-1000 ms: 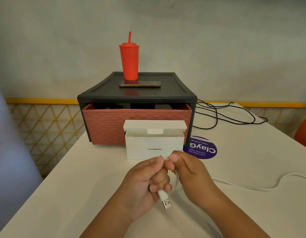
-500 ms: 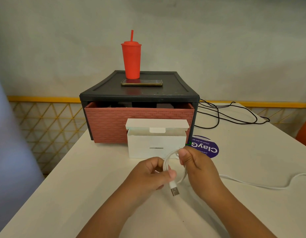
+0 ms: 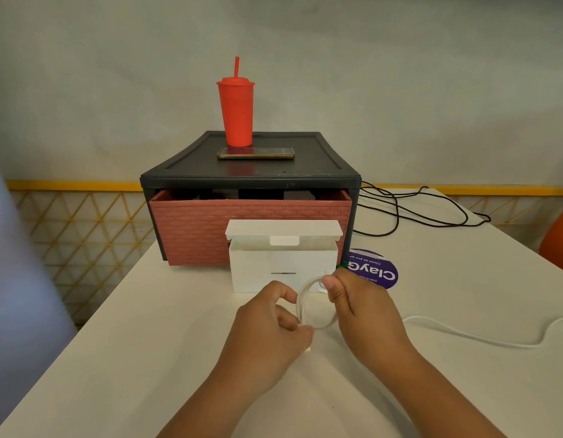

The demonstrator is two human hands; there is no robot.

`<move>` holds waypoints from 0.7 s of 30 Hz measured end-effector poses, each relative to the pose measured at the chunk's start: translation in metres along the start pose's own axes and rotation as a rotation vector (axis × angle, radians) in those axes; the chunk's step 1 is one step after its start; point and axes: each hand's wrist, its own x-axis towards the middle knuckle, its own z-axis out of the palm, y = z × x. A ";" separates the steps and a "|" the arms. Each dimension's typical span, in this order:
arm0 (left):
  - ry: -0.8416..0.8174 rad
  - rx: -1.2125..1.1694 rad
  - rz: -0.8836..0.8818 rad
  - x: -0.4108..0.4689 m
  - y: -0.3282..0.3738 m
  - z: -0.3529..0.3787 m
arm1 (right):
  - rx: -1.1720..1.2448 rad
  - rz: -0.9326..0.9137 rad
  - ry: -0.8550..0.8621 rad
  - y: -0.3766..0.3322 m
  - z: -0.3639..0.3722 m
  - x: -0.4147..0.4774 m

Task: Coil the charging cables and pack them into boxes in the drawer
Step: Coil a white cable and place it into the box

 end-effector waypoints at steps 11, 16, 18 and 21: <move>0.261 -0.171 0.031 0.007 -0.005 -0.003 | 0.372 0.083 -0.073 -0.008 0.007 -0.002; -0.210 -0.951 -0.345 0.001 0.015 -0.003 | 0.370 0.030 0.018 -0.002 0.012 -0.001; -0.264 -1.016 -0.343 -0.003 0.017 -0.003 | 0.357 0.037 0.056 0.002 0.011 0.000; -0.288 -1.032 -0.338 -0.001 0.014 -0.002 | 0.334 0.041 0.088 0.005 0.009 0.001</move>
